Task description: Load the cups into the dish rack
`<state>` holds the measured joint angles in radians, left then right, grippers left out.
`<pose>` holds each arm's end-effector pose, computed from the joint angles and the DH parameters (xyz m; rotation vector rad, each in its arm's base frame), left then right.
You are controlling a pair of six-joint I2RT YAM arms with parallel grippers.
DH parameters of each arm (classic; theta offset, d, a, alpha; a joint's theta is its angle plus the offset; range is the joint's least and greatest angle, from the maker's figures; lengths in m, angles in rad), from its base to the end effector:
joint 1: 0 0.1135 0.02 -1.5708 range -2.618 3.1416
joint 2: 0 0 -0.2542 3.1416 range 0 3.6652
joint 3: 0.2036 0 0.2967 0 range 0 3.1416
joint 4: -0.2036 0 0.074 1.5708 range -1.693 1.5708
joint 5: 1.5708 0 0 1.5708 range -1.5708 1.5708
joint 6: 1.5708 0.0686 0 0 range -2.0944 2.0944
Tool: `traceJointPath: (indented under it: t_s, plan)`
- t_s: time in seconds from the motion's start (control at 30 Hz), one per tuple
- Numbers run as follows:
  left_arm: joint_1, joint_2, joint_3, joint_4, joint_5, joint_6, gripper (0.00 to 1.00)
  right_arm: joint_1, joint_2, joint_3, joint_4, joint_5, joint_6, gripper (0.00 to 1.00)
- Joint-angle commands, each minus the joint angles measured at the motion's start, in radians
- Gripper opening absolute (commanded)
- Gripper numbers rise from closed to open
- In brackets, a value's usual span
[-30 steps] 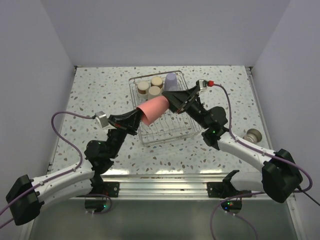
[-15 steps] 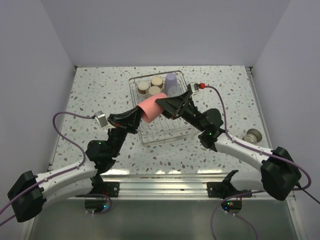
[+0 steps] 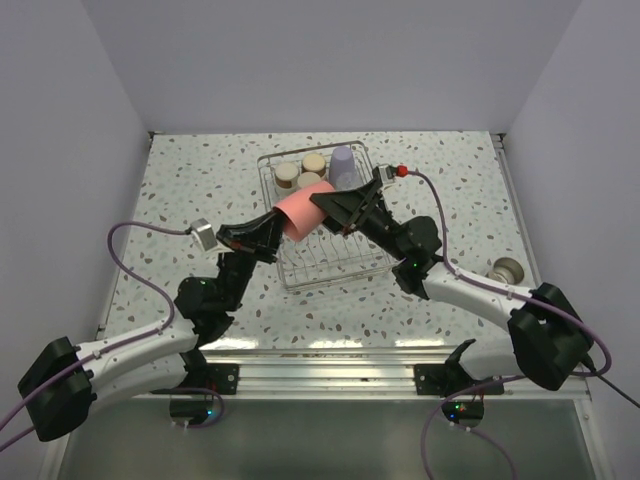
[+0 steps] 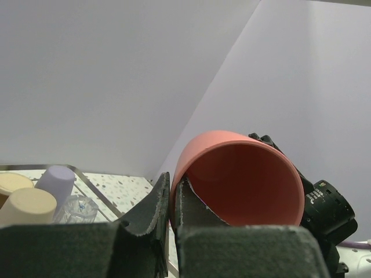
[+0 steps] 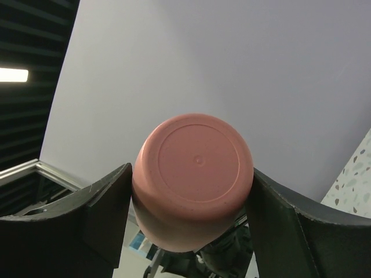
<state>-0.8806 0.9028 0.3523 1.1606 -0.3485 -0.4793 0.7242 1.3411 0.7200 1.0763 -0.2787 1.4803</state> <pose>0.1805 -0.1818 0.2915 -0.1321 1.0497 -1.0723 0.2564 0.2520 0.3022 0.2214 1.3990 2.0639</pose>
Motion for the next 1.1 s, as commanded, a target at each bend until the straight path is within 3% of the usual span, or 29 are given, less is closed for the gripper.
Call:
traceJointPath:
  t_s: [0.0, 0.03, 0.07, 0.13, 0.17, 0.27, 0.37, 0.57, 0.8, 1.07]
  plan:
    - [-0.003, 0.018, 0.043, -0.077, 0.022, -0.013, 0.00, 0.012, 0.033, 0.013, 0.128, -0.016, 0.032, 0.13]
    - [-0.003, 0.012, 0.069, -0.122, 0.008, -0.013, 0.05, 0.008, 0.033, 0.012, 0.128, -0.016, 0.028, 0.03]
    - [-0.003, 0.008, 0.089, -0.231, -0.006, -0.015, 0.26, 0.003, 0.030, 0.009, 0.120, -0.014, 0.023, 0.00]
    - [-0.003, -0.002, 0.143, -0.350, -0.027, 0.004, 0.52, -0.011, 0.014, 0.004, 0.036, -0.019, -0.021, 0.00]
    - [-0.003, -0.008, 0.158, -0.463, -0.041, 0.007, 0.71, -0.026, -0.017, 0.002, -0.019, -0.016, -0.049, 0.00]
    - [-0.003, -0.044, 0.197, -0.664, -0.113, 0.005, 0.94, -0.042, -0.121, 0.009, -0.290, 0.048, -0.214, 0.00]
    - [-0.003, -0.096, 0.232, -0.873, -0.185, -0.007, 1.00, -0.042, -0.195, 0.044, -0.581, 0.180, -0.412, 0.00]
    - [-0.003, -0.197, 0.318, -1.316, -0.352, -0.071, 1.00, -0.039, -0.276, 0.127, -0.924, 0.418, -0.687, 0.00]
    - [-0.003, -0.280, 0.398, -1.555, -0.402, -0.088, 1.00, -0.031, -0.221, 0.151, -1.110, 0.605, -0.854, 0.00]
    - [-0.003, -0.386, 0.395, -1.667, -0.392, -0.104, 1.00, -0.029, -0.186, 0.087, -1.156, 0.734, -0.858, 0.00]
